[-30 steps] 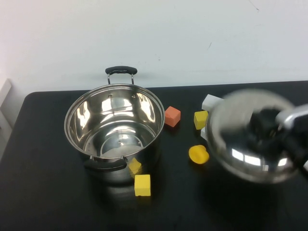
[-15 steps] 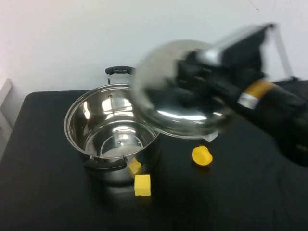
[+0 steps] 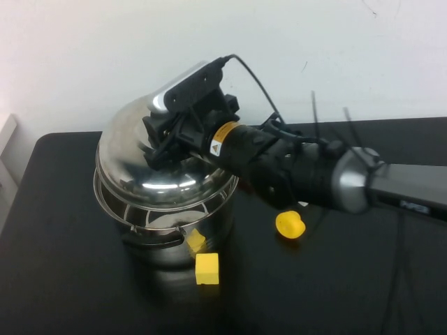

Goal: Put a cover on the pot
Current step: Place the pot lid on the pot

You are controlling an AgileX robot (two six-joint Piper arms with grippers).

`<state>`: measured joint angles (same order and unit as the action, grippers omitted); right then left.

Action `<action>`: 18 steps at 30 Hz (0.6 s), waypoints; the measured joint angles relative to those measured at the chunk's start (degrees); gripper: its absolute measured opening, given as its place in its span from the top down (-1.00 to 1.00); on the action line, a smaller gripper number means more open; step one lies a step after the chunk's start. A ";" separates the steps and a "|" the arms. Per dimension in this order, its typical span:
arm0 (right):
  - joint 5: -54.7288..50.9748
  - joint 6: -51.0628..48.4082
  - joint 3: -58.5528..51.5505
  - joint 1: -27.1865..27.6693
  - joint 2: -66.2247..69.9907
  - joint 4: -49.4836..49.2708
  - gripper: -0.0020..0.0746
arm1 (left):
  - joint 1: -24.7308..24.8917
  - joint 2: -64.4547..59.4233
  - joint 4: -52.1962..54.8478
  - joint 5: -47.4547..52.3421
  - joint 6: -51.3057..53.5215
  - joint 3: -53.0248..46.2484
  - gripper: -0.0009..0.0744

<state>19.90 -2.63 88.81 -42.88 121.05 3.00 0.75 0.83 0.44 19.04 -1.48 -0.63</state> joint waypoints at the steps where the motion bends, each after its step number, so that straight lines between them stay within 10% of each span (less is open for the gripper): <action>1: -0.22 0.21 0.94 0.00 1.04 0.00 0.04 | 0.00 0.00 0.00 0.00 0.00 0.00 0.98; 18: -0.91 4.36 2.85 0.00 5.31 0.00 0.04 | 0.00 0.00 0.00 0.00 0.00 0.00 0.98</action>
<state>18.99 1.73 91.65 -42.88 126.36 3.00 0.75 0.83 0.44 19.04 -1.48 -0.63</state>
